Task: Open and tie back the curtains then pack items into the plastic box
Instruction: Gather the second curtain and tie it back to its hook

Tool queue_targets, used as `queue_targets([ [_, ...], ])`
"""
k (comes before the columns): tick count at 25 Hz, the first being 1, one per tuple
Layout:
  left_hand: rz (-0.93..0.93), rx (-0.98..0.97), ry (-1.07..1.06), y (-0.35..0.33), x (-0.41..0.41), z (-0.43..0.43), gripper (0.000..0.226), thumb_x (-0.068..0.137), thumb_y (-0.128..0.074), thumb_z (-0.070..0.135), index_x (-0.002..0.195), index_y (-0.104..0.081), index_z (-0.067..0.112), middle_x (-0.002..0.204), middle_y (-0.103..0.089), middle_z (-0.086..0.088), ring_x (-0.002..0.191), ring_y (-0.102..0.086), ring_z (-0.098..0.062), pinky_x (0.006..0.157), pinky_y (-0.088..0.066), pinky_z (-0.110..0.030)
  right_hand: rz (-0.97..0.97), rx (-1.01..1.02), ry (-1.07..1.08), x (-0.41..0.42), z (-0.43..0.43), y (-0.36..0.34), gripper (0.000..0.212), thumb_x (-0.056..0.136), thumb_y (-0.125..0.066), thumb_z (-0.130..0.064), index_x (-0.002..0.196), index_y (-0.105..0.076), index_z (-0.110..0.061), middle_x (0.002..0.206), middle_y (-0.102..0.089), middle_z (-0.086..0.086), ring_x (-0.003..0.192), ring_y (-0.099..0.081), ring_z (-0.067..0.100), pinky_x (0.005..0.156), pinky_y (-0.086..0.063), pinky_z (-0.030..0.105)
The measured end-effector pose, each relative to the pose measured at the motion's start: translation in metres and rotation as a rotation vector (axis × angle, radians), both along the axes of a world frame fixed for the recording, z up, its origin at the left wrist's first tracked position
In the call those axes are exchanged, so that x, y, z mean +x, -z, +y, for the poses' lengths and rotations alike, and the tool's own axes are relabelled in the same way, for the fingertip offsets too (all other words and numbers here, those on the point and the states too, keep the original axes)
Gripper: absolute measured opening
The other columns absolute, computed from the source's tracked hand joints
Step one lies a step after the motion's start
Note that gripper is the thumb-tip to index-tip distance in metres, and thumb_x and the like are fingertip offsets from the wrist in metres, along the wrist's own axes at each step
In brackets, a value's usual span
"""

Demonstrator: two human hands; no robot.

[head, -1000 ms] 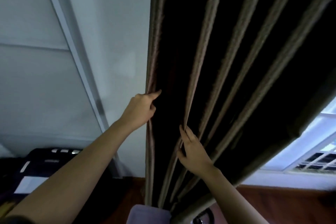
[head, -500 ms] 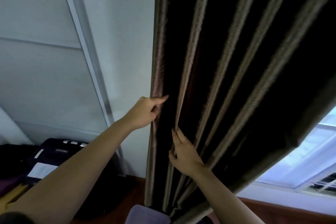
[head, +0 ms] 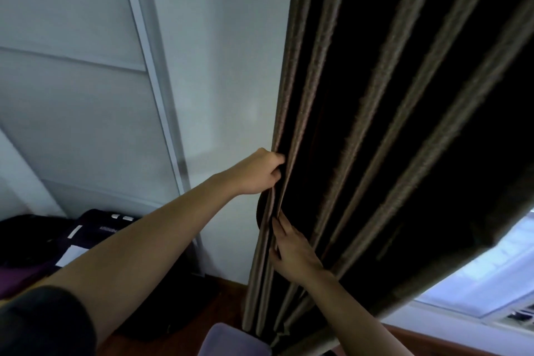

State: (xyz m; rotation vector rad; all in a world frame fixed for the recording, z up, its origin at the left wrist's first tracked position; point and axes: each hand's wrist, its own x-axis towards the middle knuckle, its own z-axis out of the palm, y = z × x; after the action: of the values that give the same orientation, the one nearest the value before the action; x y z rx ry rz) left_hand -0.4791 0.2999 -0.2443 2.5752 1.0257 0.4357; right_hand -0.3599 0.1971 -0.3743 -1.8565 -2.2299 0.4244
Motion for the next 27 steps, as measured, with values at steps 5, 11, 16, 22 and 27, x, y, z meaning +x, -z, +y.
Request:
queue_targets([
  [5,-0.043,-0.130,0.009,-0.006,0.004,-0.006,0.014,0.084,-0.057,0.015,0.075,-0.058,0.004,0.067,-0.056,-0.005,0.059,-0.057,-0.020,0.054,-0.043,-0.030,-0.028,-0.011,0.006,0.002,-0.003,0.000,0.069,0.091,-0.046,-0.024,0.149,-0.012,-0.010,0.160,0.001,0.008,0.139,-0.027,0.028,0.113,-0.027,0.035],
  [11,-0.103,-0.024,-0.019,0.003,0.012,-0.005,0.029,0.091,-0.055,0.021,0.070,-0.052,0.001,0.061,-0.052,-0.004,0.051,-0.052,-0.015,0.052,-0.038,-0.024,-0.079,0.017,0.023,0.010,-0.007,-0.010,0.071,0.088,-0.050,-0.036,0.149,-0.019,-0.016,0.160,-0.001,0.006,0.143,-0.017,0.029,0.116,-0.018,0.038],
  [16,-0.110,0.001,-0.027,0.001,0.005,0.003,0.040,0.091,-0.051,0.010,0.056,-0.033,0.016,0.053,-0.039,0.003,0.043,-0.037,-0.006,0.044,-0.034,-0.013,0.120,0.518,0.469,0.018,-0.020,-0.023,0.061,0.080,-0.064,-0.028,0.137,-0.042,-0.021,0.156,0.004,0.019,0.141,-0.013,0.037,0.112,-0.015,0.040],
  [22,-0.098,0.043,0.005,0.003,0.010,0.003,0.044,0.090,-0.051,0.008,0.055,-0.029,0.020,0.055,-0.038,0.005,0.047,-0.038,-0.003,0.047,-0.035,-0.010,0.171,0.327,0.432,0.041,0.020,-0.057,0.073,0.089,-0.057,-0.027,0.148,-0.019,-0.010,0.156,-0.006,0.014,0.137,-0.029,0.031,0.115,-0.025,0.036],
  [27,-0.117,0.046,0.037,0.009,0.018,0.002,0.042,0.091,-0.049,0.009,0.057,-0.029,0.022,0.060,-0.037,0.005,0.049,-0.039,-0.005,0.047,-0.031,-0.014,0.138,0.114,0.215,0.031,-0.006,-0.015,0.068,0.090,-0.050,-0.023,0.149,-0.017,-0.014,0.155,-0.016,0.004,0.135,-0.035,0.023,0.114,-0.029,0.030],
])
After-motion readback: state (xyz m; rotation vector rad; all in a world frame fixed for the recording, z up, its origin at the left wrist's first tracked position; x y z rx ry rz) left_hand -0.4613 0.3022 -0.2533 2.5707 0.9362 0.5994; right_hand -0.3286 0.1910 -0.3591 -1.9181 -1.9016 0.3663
